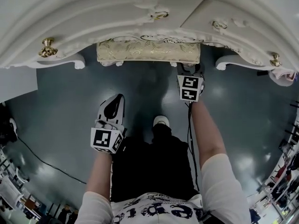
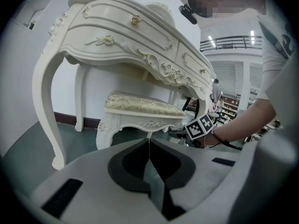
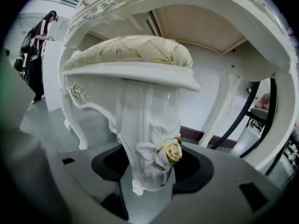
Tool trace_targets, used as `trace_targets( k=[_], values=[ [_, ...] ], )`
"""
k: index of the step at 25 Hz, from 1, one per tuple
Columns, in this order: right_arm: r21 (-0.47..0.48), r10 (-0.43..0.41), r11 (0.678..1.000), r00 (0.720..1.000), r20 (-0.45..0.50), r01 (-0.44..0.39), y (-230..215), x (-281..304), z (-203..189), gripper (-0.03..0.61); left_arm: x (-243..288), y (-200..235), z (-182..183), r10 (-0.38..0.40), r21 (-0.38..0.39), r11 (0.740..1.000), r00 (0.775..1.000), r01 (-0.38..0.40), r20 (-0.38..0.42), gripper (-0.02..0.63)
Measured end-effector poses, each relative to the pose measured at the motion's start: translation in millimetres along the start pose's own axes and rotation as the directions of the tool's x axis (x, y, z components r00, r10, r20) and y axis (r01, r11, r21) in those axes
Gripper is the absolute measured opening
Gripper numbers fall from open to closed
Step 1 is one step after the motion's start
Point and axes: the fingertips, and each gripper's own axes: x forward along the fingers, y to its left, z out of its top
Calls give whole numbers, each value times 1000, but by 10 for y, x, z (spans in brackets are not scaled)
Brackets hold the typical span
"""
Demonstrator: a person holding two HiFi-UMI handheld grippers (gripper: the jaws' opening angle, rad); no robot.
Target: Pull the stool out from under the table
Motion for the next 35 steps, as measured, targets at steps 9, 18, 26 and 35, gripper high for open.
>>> trace_targets(
  k=[9,18,26,35],
  values=[
    [4,7,1000,999,-44,-7,59,-231,-157,279,-175,-249,73,-13,-12,1000,1000,13,-13,18],
    [4,23,1000,995,-102,-22,162,-800,-599,279,-482,-601,63,-73,25,997,997,73,-22,18],
    [6,35,999,992,-124,-34,340,-1299,-904,279,-859,-865,-133,-113,48,992,991,116,-68,19],
    [-10,69,997,989,-127,-71,419,-1692,-1181,279,-1224,-1010,-333,-56,23,998,997,57,-56,18]
  ],
)
